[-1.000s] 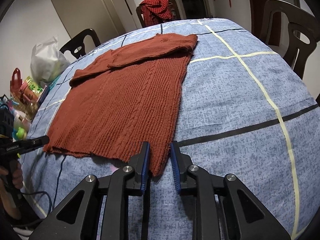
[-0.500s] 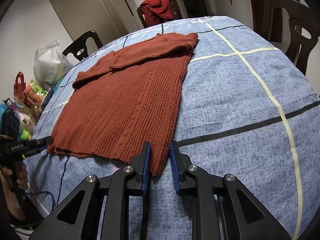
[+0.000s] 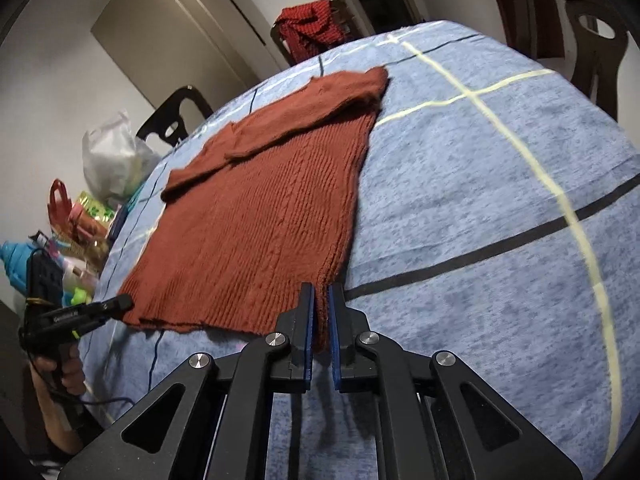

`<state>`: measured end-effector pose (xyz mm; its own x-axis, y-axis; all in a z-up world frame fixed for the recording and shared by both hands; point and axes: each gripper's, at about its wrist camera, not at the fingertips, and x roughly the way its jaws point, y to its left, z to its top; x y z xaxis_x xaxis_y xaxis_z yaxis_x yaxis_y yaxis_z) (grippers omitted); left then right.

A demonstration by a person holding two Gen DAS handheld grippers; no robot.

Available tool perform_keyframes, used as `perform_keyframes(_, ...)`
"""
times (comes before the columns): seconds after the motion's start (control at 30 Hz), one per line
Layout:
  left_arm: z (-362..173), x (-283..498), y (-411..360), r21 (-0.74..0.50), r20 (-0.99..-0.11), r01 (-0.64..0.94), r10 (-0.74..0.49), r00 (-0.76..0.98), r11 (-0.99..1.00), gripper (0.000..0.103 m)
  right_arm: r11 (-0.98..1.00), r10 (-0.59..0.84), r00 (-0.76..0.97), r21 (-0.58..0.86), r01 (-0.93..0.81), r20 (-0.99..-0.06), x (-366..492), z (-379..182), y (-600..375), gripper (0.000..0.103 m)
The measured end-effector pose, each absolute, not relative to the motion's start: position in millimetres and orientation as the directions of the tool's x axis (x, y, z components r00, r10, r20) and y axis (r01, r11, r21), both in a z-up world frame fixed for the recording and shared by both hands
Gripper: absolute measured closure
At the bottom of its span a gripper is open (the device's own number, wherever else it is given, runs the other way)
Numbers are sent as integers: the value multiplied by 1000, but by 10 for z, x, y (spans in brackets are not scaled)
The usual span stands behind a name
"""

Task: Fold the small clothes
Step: 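Move both grippers to the sweater hem and close them on it, then lift the hem with both grippers and fold it toward the collar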

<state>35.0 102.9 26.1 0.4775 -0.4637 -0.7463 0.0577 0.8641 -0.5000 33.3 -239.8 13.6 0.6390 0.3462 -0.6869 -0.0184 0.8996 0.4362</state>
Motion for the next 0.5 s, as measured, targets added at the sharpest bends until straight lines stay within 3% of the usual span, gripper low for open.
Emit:
perform_keyframes(0.17, 300, 322, 1127, -527, -726, 39, -474, 498, 849, 96, 888, 354, 660, 459, -16, -663, 306, 218, -2469, 97)
perform_keyframes(0.5, 114, 317, 1139, -547, -748, 4, -490, 447, 837, 95, 885, 357, 617, 466, 18, -702, 364, 68, -2439, 97)
